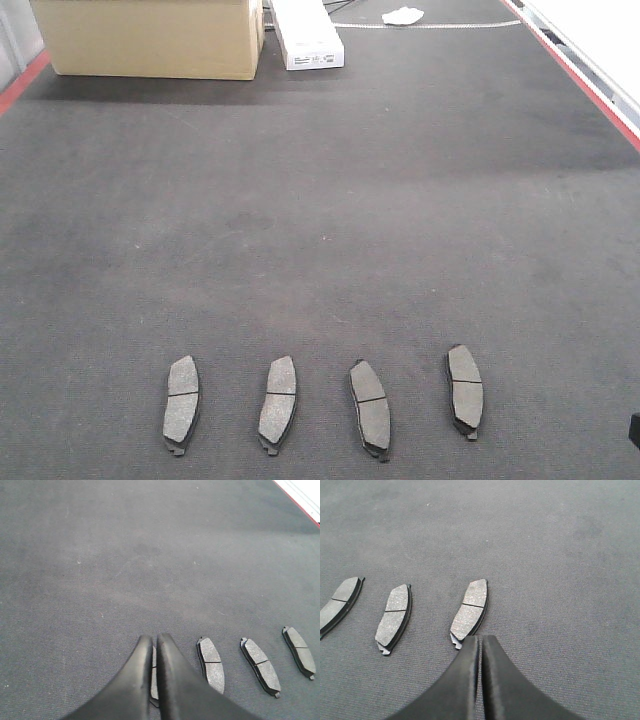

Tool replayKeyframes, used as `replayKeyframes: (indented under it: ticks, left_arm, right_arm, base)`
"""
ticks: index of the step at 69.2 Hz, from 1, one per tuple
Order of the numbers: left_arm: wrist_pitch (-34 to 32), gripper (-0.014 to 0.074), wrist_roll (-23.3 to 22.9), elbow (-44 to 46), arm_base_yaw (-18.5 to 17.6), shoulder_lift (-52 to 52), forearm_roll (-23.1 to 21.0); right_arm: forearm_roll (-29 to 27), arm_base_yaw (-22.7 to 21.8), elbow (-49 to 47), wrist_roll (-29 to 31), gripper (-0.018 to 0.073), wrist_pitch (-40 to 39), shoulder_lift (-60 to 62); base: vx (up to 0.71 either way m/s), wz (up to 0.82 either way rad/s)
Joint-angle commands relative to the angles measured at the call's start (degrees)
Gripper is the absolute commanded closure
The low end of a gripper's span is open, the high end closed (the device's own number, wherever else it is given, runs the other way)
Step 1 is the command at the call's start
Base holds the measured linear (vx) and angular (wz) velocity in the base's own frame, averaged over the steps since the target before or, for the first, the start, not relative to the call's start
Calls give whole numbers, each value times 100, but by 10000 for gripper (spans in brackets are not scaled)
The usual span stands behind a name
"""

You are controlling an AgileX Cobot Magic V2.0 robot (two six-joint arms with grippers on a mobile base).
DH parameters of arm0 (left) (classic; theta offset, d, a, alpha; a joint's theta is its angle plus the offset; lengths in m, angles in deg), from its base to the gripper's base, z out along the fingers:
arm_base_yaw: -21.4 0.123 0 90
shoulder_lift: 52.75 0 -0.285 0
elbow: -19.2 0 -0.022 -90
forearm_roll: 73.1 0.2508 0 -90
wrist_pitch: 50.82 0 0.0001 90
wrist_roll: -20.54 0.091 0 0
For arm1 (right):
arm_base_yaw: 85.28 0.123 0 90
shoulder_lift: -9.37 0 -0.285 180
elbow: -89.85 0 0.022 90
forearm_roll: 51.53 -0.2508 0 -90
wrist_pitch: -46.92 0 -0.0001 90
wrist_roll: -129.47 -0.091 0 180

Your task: Move and align brake pads A on conveyor

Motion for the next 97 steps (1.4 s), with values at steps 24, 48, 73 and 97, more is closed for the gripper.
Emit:
replayKeyframes:
  ticks: [24, 48, 73, 97]
  left_arm:
    - [-246, 603, -48, 143, -34, -39, 271]
    - [-1088, 603, 1843, 143, -34, -32, -497]
    - [-2672, 603, 5837, 143, -34, -32, -2913]
    - [-2782, 603, 6620, 143, -34, -32, -3631]
  right_arm:
    - [174, -17, -156, 46, 562, -336, -55]
    - [174, -17, -156, 46, 562, -336, -55]
    - [174, -17, -156, 46, 562, -336, -55]
    - [174, -17, -156, 46, 562, -336, -55]
  base:
    - [0, 0]
    - [0, 0]
    - [0, 0]
    - [0, 0]
